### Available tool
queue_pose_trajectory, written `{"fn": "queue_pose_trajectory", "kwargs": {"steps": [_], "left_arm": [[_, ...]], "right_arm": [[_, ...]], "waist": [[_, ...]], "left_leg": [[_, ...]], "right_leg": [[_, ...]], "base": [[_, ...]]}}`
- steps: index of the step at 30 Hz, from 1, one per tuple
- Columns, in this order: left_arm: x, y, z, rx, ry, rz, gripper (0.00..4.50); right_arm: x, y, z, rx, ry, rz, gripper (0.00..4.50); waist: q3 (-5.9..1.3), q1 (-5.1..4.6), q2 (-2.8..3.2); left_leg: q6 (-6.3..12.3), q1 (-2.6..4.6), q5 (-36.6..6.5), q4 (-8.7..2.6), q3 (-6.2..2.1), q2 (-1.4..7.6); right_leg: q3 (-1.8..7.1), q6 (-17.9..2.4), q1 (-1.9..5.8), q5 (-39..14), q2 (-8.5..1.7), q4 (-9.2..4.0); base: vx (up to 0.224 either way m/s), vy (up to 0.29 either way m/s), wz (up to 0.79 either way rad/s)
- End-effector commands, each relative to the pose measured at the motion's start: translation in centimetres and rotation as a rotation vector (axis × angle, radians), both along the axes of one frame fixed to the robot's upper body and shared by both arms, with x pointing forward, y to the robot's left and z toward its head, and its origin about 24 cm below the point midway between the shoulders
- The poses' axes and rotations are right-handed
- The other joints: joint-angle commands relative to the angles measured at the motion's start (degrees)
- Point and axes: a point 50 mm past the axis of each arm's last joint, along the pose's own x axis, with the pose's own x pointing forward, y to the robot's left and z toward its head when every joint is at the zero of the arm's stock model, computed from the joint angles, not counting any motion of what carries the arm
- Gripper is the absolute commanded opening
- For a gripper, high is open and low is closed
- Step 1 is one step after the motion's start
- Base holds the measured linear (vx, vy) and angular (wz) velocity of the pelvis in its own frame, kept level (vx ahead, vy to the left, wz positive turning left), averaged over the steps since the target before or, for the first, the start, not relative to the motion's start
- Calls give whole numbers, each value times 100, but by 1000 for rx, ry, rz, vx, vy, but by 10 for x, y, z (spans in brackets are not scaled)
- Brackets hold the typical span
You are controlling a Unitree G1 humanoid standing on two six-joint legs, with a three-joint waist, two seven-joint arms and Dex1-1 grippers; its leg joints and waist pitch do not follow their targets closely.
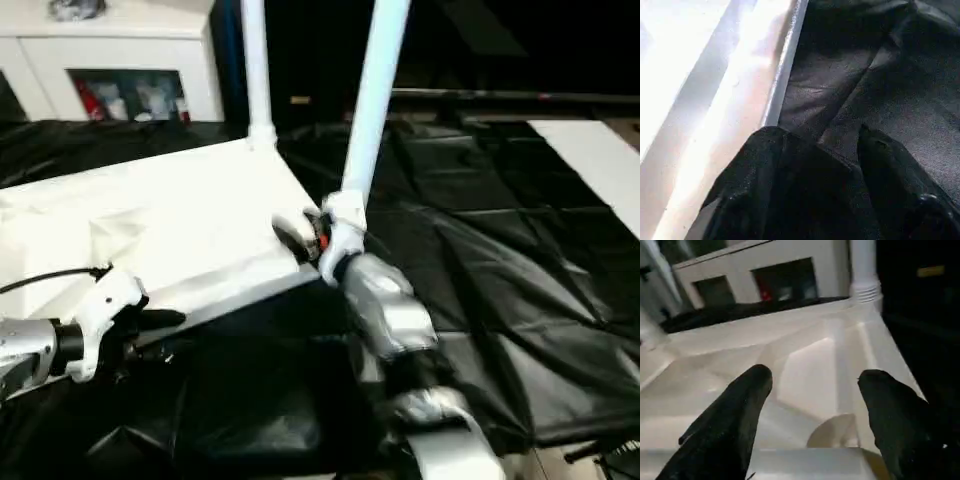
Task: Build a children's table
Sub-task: Rotate leg to tighten
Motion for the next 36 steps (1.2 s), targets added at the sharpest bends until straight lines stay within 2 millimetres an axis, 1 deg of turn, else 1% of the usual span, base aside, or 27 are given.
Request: {"fn": "queue_pose_trajectory", "kwargs": {"steps": [1,4,5,7,9,12,13,14,16,17,18,19,20,21,22,23,24,25,26,27,28,29,30,31,32,34,36], "left_arm": [[1,13,-4,93,2,72,319],[3,13,-5,123,-17,69,348],[5,14,-6,134,-29,73,362],[6,14,-6,140,-41,81,368],[10,13,-5,147,-70,95,400],[13,14,-4,146,-102,102,408],[13,13,-4,143,-107,100,408],[13,13,-4,143,-107,100,425],[14,13,-3,137,-111,96,442],[13,13,-3,126,-113,91,445],[13,13,-2,118,-114,90,448],[12,14,-2,112,-120,87,448],[12,14,-2,109,-124,86,448],[11,14,-1,94,-127,80,448],[10,14,-1,77,-126,77,448],[9,15,0,60,-119,78,448],[7,16,0,46,-109,75,448],[6,16,1,42,-103,73,448],[-4,22,2,8,-51,58,448],[-9,25,3,-6,-27,51,448],[-12,27,4,-17,-10,46,448],[-21,36,6,-34,26,61,448],[-22,36,6,-35,27,62,448],[-27,47,10,-33,15,93,448],[-29,52,13,-30,-6,117,448],[-32,64,17,-31,-22,168,448],[-41,78,20,-15,-17,191,448]], "right_arm": [[8,-18,-2,5,15,-142,329],[14,-30,-3,45,53,-259,329],[18,-41,-3,47,59,-324,329],[20,-49,-3,24,51,-355,329],[24,-67,0,-26,25,-405,329],[27,-83,3,-67,5,-439,329],[28,-87,4,-76,2,-447,329],[28,-87,4,-76,2,-447,329],[30,-98,7,-88,-5,-474,329],[32,-108,10,-97,-13,-499,329],[32,-112,11,-102,-17,-510,329],[33,-117,13,-108,-21,-525,329],[34,-120,14,-111,-23,-533,329],[34,-122,15,-115,-25,-541,329],[35,-124,16,-117,-27,-545,329],[35,-126,16,-119,-29,-550,329],[35,-127,16,-119,-30,-552,329],[35,-127,16,-120,-30,-552,329],[34,-127,14,-125,-30,-541,329],[33,-127,13,-128,-31,-533,329],[32,-126,12,-131,-32,-527,329],[29,-121,8,-148,-37,-483,329],[29,-121,8,-149,-38,-481,329],[25,-114,5,-170,-54,-421,329],[23,-111,3,-181,-63,-388,329],[18,-106,-1,-183,-71,-348,329],[12,-99,-7,-168,-66,-301,329]], "waist": [[-295,-34,116],[-283,-29,121],[-266,-9,147],[-245,6,139],[-242,32,174],[-237,65,149],[-236,68,163],[-227,57,162],[-219,18,189],[-203,-7,198],[-183,-18,241],[-176,25,286],[-167,265,310],[-188,487,213],[-258,419,63],[-278,287,-166],[-328,320,-171],[-343,397,-69],[-446,320,5],[-471,218,118],[-471,218,118],[-414,151,143],[-390,134,128],[-347,130,119],[-326,118,108],[-325,114,105],[-273,93,78]], "left_leg": [[-555,270,-2611,-548,-265,360],[-575,306,-2803,-533,-275,354],[-608,383,-3064,-507,-277,346],[-641,465,-3399,-480,-282,331],[-677,459,-3542,-504,-305,331],[-673,453,-3684,-500,-320,314],[-673,461,-3701,-492,-322,310],[-668,479,-3784,-485,-331,305],[-676,460,-4008,-527,-370,319],[-699,410,-4261,-611,-378,351],[-735,297,-4586,-802,-323,408],[-774,127,-4798,-1015,-258,480],[-850,-435,-5223,-1459,-11,588],[-674,-502,-4965,-1447,141,570],[-581,-294,-4199,-1236,247,478],[-164,238,-1097,660,-330,128],[-77,-476,-146,452,-552,-62],[-187,-360,-94,105,-538,101],[-139,56,-298,-30,-394,173],[-93,52,-360,-124,-376,265],[-93,52,-360,-124,-376,265],[-136,-28,-948,-217,-332,276],[-160,-19,-1168,-227,-319,283],[-223,16,-1565,-271,-306,280],[-256,20,-1706,-311,-307,290],[-288,39,-1772,-335,-310,291],[-332,36,-1977,-402,-325,304]], "right_leg": [[337,-787,24,-2643,-500,-485],[336,-704,-2,-2905,-507,-525],[323,-599,-68,-3156,-487,-581],[288,-500,-126,-3458,-472,-638],[253,-413,-104,-3509,-451,-644],[202,-286,-88,-3730,-456,-680],[193,-260,-87,-3784,-457,-691],[152,-213,-90,-3904,-451,-725],[36,-182,-26,-3867,-417,-731],[-44,-184,28,-3723,-362,-682],[-133,-277,128,-3411,-256,-492],[-155,-388,280,-3009,-174,-126],[-212,-460,665,-1898,-64,932],[-67,-326,630,-1779,-65,1036],[235,-227,500,-2509,-143,999],[915,81,-305,-6224,-1248,-727],[649,-162,422,-4661,-953,-280],[530,-352,356,-3753,-774,-188],[322,-780,12,-1632,-289,46],[280,-1236,61,-442,-254,141],[280,-1236,61,-442,-254,141],[249,-1395,152,-499,-278,53],[262,-1399,144,-678,-296,10],[276,-1316,154,-1250,-319,-80],[289,-1204,161,-1595,-336,-140],[294,-1108,174,-1855,-352,-182],[313,-955,165,-2311,-383,-250]], "base": [[0,0,0],[0,0,0],[0,0,0],[-25,-1,5],[0,0,0],[0,0,0],[-52,14,-1],[-52,14,-1],[-56,25,-8],[-58,29,-11],[-52,27,-9],[-117,5,-1],[-117,5,-1],[-104,-54,10],[90,-141,5],[90,-141,5],[164,-109,-30],[0,0,0],[0,0,0],[-51,-53,27],[0,0,0],[0,0,0],[0,0,0],[0,0,0],[0,0,0],[0,0,0],[0,0,0]]}}
